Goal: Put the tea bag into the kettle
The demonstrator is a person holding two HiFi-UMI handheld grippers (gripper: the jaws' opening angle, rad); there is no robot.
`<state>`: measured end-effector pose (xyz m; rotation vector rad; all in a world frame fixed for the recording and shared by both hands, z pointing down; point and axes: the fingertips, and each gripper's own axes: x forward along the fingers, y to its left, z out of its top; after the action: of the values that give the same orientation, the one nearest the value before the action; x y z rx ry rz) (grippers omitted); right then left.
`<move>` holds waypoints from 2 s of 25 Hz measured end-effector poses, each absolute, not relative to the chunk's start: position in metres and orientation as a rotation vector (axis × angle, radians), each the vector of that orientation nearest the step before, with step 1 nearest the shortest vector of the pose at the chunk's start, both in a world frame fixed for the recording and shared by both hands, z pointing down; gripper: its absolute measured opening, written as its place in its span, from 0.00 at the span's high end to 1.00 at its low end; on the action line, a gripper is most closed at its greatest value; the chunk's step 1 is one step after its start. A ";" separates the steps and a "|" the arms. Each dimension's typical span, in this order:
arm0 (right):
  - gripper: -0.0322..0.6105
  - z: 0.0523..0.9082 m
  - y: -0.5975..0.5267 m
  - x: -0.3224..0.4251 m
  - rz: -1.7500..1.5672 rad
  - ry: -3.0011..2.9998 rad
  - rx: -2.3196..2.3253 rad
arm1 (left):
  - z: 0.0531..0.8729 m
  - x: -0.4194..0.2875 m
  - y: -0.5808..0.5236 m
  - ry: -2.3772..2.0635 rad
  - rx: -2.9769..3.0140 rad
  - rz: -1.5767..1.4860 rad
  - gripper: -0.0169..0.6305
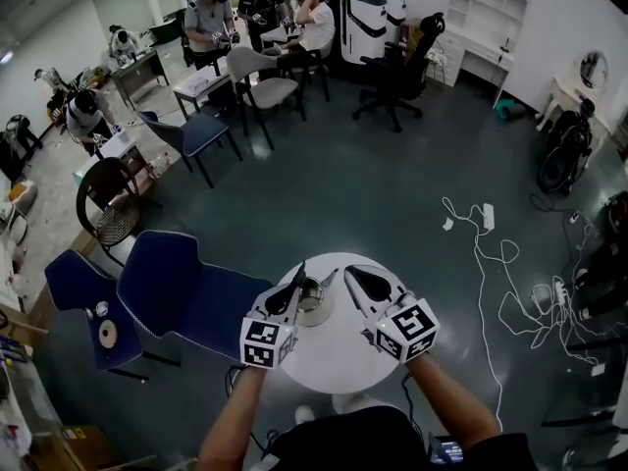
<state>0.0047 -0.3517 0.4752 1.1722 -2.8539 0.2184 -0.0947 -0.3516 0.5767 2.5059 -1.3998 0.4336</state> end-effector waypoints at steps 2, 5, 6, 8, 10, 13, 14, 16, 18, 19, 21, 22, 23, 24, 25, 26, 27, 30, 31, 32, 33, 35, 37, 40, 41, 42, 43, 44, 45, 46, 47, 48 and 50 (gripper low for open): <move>0.92 0.479 -0.357 0.009 0.224 -2.850 1.173 | 0.591 -0.093 -0.357 -1.400 2.490 0.483 0.95; 0.92 0.484 -0.362 0.016 0.240 -2.844 1.165 | 0.607 -0.089 -0.363 -1.395 2.459 0.542 0.95; 0.92 0.485 -0.364 0.018 0.248 -2.845 1.159 | 0.611 -0.088 -0.364 -1.394 2.451 0.556 0.95; 0.92 0.487 -0.368 0.019 0.262 -2.847 1.149 | 0.618 -0.090 -0.368 -1.393 2.439 0.579 0.95; 0.92 0.489 -0.371 0.020 0.268 -2.847 1.140 | 0.623 -0.090 -0.371 -1.383 2.433 0.606 0.95; 0.92 0.490 -0.374 0.019 0.271 -2.847 1.117 | 0.633 -0.088 -0.377 -1.371 2.430 0.673 0.95; 0.92 0.491 -0.375 0.019 0.273 -2.848 1.107 | 0.637 -0.088 -0.379 -1.366 2.431 0.693 0.95; 0.92 0.494 -0.376 0.020 0.277 -2.850 1.091 | 0.645 -0.085 -0.383 -1.352 2.432 0.724 0.95; 0.92 0.497 -0.378 0.023 0.285 -2.850 1.087 | 0.652 -0.080 -0.385 -1.335 2.427 0.751 0.95; 0.92 0.497 -0.379 0.024 0.290 -2.850 1.087 | 0.655 -0.078 -0.385 -1.330 2.421 0.764 0.95; 0.92 0.498 -0.382 0.027 0.297 -2.851 1.086 | 0.661 -0.076 -0.387 -1.322 2.408 0.794 0.95; 0.92 0.499 -0.383 0.028 0.299 -2.851 1.084 | 0.664 -0.075 -0.387 -1.318 2.403 0.811 0.95; 0.92 0.499 -0.384 0.030 0.302 -2.851 1.082 | 0.667 -0.074 -0.387 -1.314 2.398 0.827 0.95; 0.92 0.499 -0.385 0.031 0.305 -2.851 1.080 | 0.670 -0.073 -0.387 -1.309 2.393 0.842 0.95; 0.92 0.500 -0.386 0.031 0.310 -2.851 1.078 | 0.673 -0.073 -0.387 -1.304 2.388 0.854 0.95; 0.92 0.502 -0.388 0.031 0.316 -2.852 1.077 | 0.676 -0.073 -0.388 -1.298 2.383 0.863 0.95; 0.92 0.503 -0.390 0.030 0.321 -2.852 1.076 | 0.680 -0.074 -0.389 -1.293 2.378 0.870 0.95; 0.92 0.508 -0.396 0.027 0.333 -2.854 1.067 | 0.692 -0.076 -0.392 -1.273 2.360 0.900 0.95; 0.92 0.509 -0.397 0.026 0.335 -2.854 1.064 | 0.696 -0.077 -0.393 -1.264 2.358 0.917 0.95; 0.92 0.510 -0.399 0.025 0.337 -2.853 1.060 | 0.700 -0.077 -0.394 -1.254 2.357 0.938 0.95; 0.92 0.511 -0.400 0.024 0.338 -2.853 1.058 | 0.704 -0.077 -0.395 -1.244 2.354 0.958 0.95; 0.92 0.513 -0.405 0.023 0.342 -2.852 1.055 | 0.709 -0.077 -0.397 -1.225 2.347 0.991 0.95; 0.92 0.515 -0.409 0.023 0.348 -2.852 1.054 | 0.714 -0.077 -0.398 -1.204 2.343 1.026 0.95; 0.92 0.517 -0.409 0.026 0.354 -2.854 1.053 | 0.722 -0.075 -0.394 -1.180 2.317 1.072 0.95; 0.92 0.517 -0.409 0.027 0.355 -2.855 1.052 | 0.723 -0.074 -0.393 -1.173 2.308 1.075 0.95; 0.92 0.517 -0.410 0.027 0.357 -2.855 1.052 | 0.725 -0.074 -0.393 -1.167 2.299 1.076 0.95; 0.92 0.518 -0.411 0.027 0.359 -2.854 1.053 | 0.725 -0.074 -0.394 -1.161 2.292 1.080 0.95; 0.92 0.518 -0.413 0.026 0.360 -2.853 1.053 | 0.726 -0.073 -0.395 -1.153 2.289 1.089 0.95; 0.92 0.518 -0.414 0.026 0.360 -2.851 1.054 | 0.726 -0.072 -0.396 -1.143 2.288 1.103 0.95; 0.92 0.518 -0.415 0.025 0.359 -2.848 1.054 | 0.727 -0.072 -0.397 -1.134 2.287 1.119 0.95; 0.92 0.519 -0.416 0.025 0.358 -2.846 1.055 | 0.728 -0.072 -0.397 -1.127 2.285 1.134 0.95; 0.92 0.520 -0.417 0.025 0.358 -2.844 1.056 | 0.729 -0.072 -0.398 -1.123 2.280 1.147 0.95; 0.92 0.521 -0.419 0.026 0.359 -2.842 1.058 | 0.731 -0.074 -0.400 -1.114 2.270 1.174 0.95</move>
<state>0.0255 -0.4188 0.5215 1.0578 -2.8416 0.3587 -0.0736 -0.4002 0.7314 2.2700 -1.1139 1.1738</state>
